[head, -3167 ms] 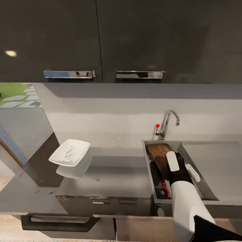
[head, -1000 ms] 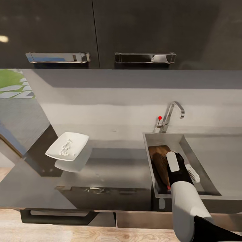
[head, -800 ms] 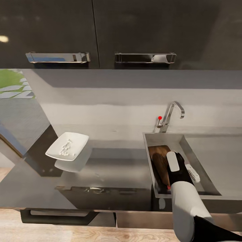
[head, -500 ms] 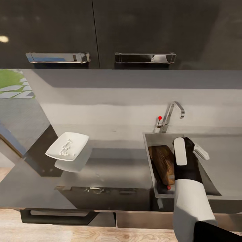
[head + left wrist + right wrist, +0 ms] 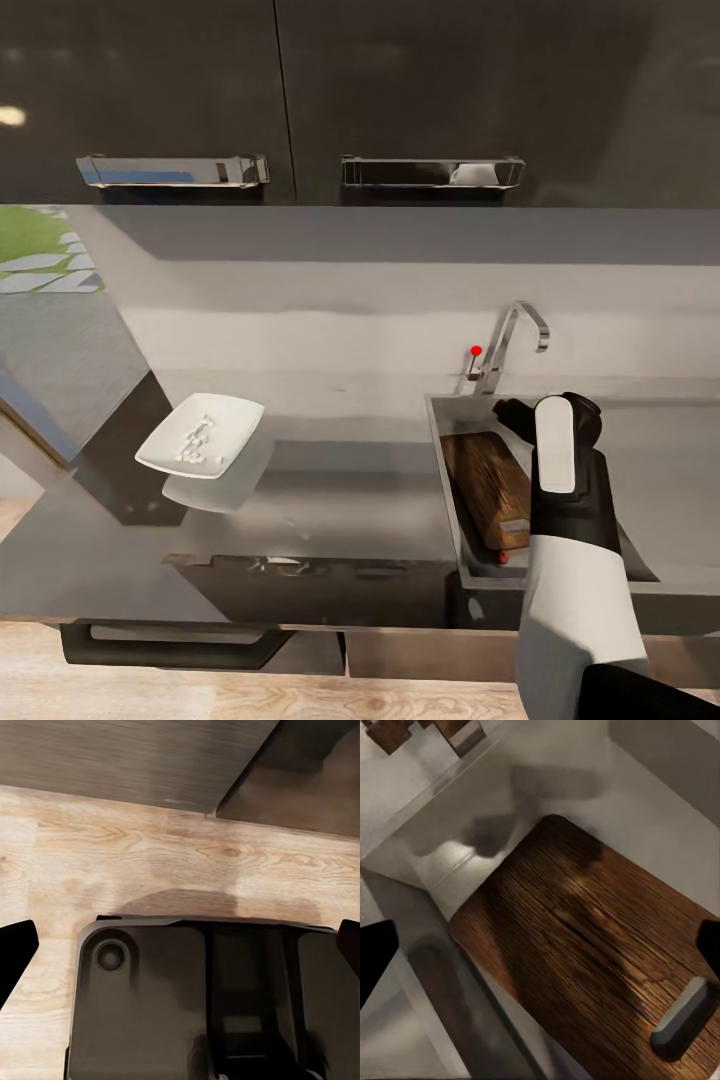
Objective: In the kitchen, take the Vidalia onion out of the sink, dice it on the chopping board with the paring knife, put the diced onion into the bowl on the countertop, then place both the paring knife and the chopping board into the sink.
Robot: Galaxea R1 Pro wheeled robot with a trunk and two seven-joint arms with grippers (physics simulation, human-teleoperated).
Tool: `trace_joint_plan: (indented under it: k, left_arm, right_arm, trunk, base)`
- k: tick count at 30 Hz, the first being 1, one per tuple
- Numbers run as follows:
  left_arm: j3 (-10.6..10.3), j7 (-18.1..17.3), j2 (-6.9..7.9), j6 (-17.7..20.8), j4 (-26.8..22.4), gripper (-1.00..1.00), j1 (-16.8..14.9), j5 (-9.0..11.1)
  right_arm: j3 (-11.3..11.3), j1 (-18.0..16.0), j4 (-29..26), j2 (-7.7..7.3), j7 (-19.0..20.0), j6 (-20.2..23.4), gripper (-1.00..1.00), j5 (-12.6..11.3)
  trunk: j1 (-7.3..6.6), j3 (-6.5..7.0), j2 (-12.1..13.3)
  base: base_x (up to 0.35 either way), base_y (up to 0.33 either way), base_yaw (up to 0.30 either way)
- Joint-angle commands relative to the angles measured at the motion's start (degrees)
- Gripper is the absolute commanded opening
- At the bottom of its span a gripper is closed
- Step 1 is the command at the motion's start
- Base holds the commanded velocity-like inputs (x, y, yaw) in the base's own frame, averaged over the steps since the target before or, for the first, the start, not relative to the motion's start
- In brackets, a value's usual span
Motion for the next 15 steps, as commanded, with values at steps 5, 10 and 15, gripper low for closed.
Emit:
trace_joint_plan:
  k: [5, 10, 15]
  left_arm:
    - [0.3, -0.4, -0.08, -0.1, -0.1, 1.00, 0.0, -0.3]
    - [0.3, -0.4, -0.08, -0.1, -0.1, 1.00, 0.0, -0.3]
    - [0.3, -0.4, -0.08, -0.1, -0.1, 1.00, 0.0, -0.3]
  right_arm:
    - [0.1, -0.1, 0.0, 0.03, -0.1, 0.3, 1.00, -0.6]
    - [0.1, -0.1, 0.0, 0.03, -0.1, 0.3, 1.00, -0.7]
    - [0.4, 0.0, 0.0, 0.03, -0.1, 0.3, 1.00, -0.6]
  trunk:
    - [0.04, -0.10, -0.1]
    - [0.04, -0.10, -0.1]
    - [0.04, -0.10, -0.1]
  base:
    - [-0.040, 0.000, 0.000]
    - [-0.251, 0.000, 0.000]
    - [-0.327, 0.000, 0.000]
